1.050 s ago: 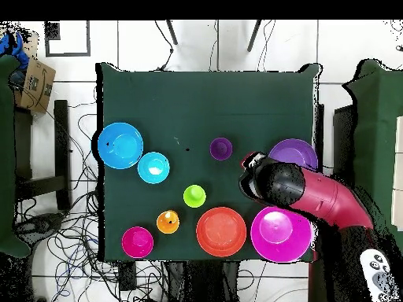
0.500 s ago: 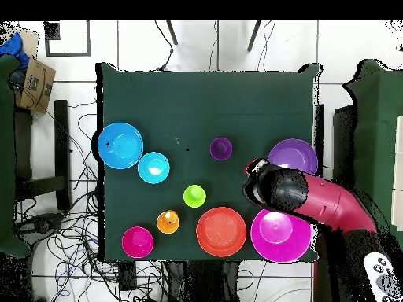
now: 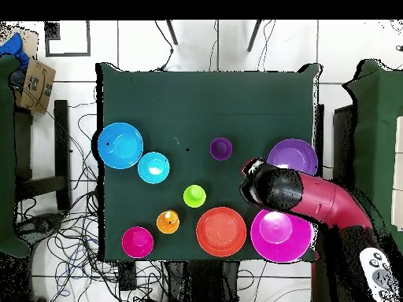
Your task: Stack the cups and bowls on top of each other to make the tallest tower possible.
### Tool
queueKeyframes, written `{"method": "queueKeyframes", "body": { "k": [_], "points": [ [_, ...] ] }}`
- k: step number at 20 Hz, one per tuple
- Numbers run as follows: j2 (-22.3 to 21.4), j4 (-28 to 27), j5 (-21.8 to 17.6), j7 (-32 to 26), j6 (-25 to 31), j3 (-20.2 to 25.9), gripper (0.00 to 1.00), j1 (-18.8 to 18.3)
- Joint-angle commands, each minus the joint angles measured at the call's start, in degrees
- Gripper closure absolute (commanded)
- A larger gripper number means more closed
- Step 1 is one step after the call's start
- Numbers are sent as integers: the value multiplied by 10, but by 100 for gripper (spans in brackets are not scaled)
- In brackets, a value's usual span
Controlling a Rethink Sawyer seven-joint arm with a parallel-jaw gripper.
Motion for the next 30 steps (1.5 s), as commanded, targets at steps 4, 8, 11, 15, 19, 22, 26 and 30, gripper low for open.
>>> {"method": "queueKeyframes", "body": {
  "k": [4, 8, 11, 15, 19, 22, 26, 30],
  "points": [
    [51, 18, -61, -46, -37, 41, 0, 7],
    [71, 20, -72, -42, -53, 38, 0, 1],
    [80, 14, -86, -34, -67, 30, 0, 3],
    [99, 8, -96, -28, -84, 29, 0, 1],
    [112, 7, -102, -23, -98, 27, 0, -2],
    [117, 8, -108, -25, -102, 25, 0, -8],
    [116, 10, -112, -33, -101, 29, 0, -20],
    [103, 22, -114, -42, -94, 35, 0, -32]
  ]
}}
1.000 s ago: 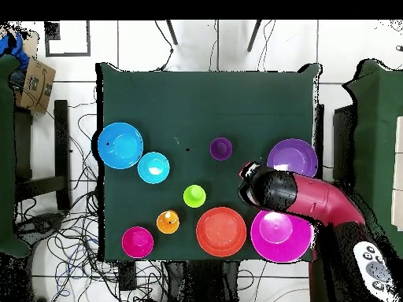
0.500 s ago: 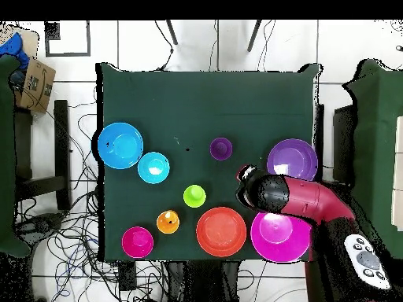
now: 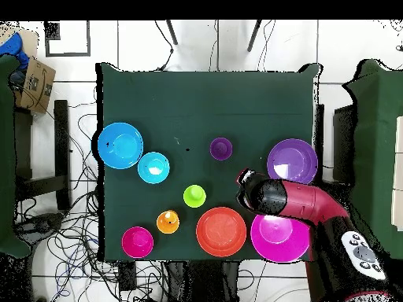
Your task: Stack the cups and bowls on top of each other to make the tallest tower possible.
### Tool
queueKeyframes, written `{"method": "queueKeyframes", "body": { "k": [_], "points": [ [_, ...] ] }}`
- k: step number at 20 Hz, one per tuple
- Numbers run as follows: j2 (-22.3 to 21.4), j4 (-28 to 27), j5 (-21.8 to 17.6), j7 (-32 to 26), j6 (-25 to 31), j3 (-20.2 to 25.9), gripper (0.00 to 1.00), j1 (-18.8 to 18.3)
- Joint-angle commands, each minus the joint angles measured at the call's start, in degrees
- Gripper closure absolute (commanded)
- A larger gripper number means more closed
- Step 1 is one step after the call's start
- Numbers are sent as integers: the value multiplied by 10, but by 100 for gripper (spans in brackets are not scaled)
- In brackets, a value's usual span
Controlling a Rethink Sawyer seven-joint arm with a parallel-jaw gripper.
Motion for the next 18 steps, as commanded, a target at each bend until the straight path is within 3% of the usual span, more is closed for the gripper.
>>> {"method": "queueKeyframes", "body": {
  "k": [1, 9, 18],
  "points": [
    [5, 27, -43, -45, -12, 35, 0, -24],
    [-42, 64, -39, -55, 8, 40, 0, -43],
    [-60, 78, -38, -53, 17, 44, 0, -46]
  ]
}}
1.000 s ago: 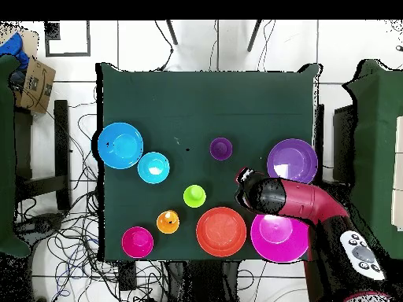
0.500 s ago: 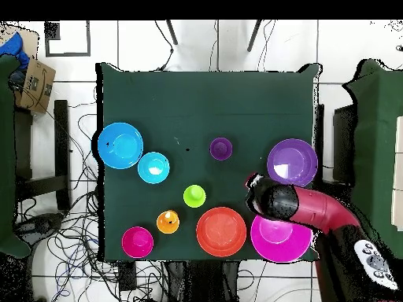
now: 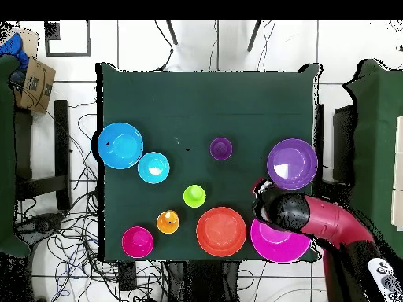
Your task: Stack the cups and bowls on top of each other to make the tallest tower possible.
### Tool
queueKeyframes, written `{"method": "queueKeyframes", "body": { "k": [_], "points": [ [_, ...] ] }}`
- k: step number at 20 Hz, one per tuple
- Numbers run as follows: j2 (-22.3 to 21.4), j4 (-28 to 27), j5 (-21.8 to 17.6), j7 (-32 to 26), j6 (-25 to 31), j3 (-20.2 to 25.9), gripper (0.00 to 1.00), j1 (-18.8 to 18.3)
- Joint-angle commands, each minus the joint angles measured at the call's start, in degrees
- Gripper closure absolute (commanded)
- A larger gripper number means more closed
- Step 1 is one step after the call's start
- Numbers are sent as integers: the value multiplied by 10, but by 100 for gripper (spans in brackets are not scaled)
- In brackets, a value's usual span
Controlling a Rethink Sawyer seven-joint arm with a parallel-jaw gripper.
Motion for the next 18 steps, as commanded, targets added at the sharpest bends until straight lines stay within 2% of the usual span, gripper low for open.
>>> {"method": "queueKeyframes", "body": {
  "k": [1, 18],
  "points": [
    [-11, 36, -37, -52, 18, 42, 0, 10],
    [34, 26, -80, -20, -27, 10, 0, 18]
  ]
}}
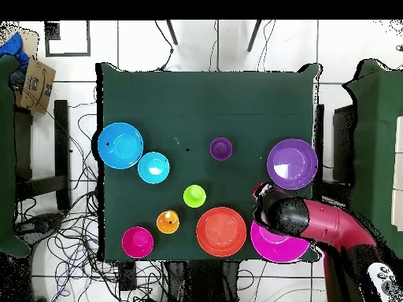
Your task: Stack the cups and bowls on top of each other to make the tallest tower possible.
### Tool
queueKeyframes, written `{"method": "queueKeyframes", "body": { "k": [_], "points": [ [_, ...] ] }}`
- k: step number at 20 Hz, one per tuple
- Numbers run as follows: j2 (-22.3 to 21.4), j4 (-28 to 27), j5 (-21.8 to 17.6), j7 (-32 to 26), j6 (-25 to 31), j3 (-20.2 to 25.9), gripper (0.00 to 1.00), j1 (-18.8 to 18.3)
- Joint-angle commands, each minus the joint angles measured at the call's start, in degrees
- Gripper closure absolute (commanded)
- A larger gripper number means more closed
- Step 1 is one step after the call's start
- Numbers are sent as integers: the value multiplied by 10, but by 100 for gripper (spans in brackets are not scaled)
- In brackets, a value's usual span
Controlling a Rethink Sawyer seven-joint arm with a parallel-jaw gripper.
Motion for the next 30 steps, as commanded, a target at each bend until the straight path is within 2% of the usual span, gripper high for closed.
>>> {"method": "queueKeyframes", "body": {
  "k": [1, 15, 20, 30],
  "points": [
    [53, 15, -59, -20, -29, 12, 0, 15],
    [78, 17, -75, -7, -52, 0, 0, 5],
    [94, 17, -77, 7, -72, -9, 0, 14],
    [100, 31, -79, 1, -85, -18, 0, 9]
  ]
}}
